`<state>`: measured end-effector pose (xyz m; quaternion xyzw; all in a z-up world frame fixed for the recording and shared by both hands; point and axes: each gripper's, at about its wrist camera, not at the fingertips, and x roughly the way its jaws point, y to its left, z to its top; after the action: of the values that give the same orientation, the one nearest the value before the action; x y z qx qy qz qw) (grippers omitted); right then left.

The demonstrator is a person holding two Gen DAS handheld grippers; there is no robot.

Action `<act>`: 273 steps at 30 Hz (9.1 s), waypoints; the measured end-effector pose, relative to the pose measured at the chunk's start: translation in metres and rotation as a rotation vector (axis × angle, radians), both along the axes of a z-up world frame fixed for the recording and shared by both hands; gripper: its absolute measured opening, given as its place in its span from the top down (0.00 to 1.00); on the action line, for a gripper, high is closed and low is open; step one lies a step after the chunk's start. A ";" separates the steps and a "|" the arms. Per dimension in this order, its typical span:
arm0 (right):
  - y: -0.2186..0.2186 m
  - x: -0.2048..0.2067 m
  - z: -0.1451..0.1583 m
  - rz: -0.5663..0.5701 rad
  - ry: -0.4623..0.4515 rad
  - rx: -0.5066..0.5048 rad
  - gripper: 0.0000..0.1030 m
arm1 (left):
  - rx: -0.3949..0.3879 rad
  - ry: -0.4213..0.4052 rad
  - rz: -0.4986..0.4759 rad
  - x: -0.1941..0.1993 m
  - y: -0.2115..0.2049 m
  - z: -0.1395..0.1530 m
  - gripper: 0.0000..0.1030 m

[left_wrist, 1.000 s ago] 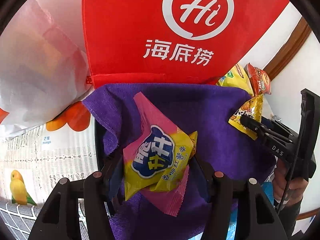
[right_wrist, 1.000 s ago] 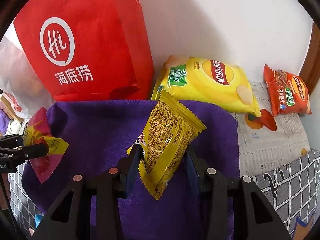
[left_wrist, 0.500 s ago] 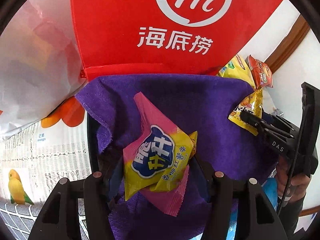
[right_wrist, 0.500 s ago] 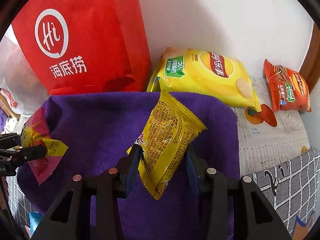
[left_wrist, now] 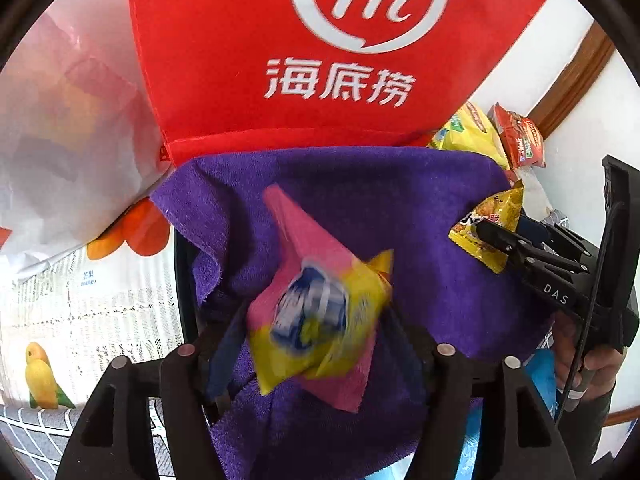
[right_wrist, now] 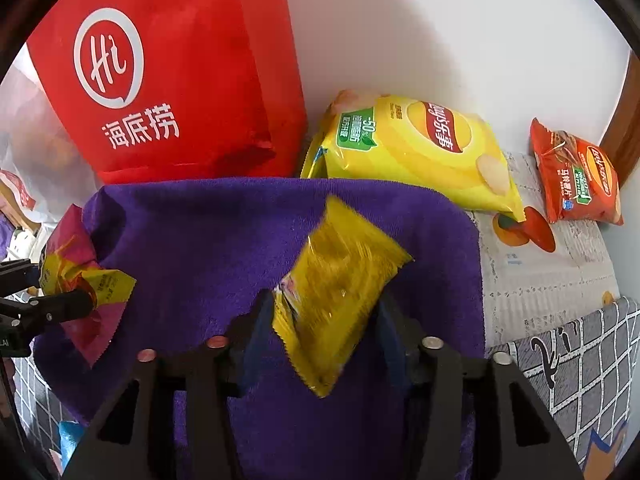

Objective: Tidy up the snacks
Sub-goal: 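Open both tools to drop the bags onto the purple towel, then return to pile and grasp pink strawberry-bear candy bar with right tool, then grasp panda-print snack bag with left tool while right tool lifts candy bar, then carry panda bag and candy bar over the purple towel, then open both tools to drop panda bag and candy bar onto the towel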

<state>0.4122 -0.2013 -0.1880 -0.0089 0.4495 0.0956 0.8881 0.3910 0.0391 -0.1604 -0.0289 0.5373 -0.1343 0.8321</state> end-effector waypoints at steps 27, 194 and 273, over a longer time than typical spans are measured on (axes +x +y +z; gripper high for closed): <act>-0.010 -0.077 0.068 -0.058 -0.165 -0.020 0.32 | 0.093 -0.253 0.001 -0.059 -0.015 0.087 0.22; -0.024 -0.172 0.093 -0.012 -0.231 0.032 0.81 | -0.138 -0.202 0.068 -0.154 -0.001 0.104 0.59; -0.018 -0.091 0.019 -0.026 -0.136 0.041 0.49 | -0.160 -0.035 0.020 -0.053 -0.030 0.027 0.58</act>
<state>0.3211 -0.2192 -0.1688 0.0086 0.3860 0.0922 0.9178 0.3382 0.0091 -0.1333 -0.0981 0.5099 -0.1691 0.8377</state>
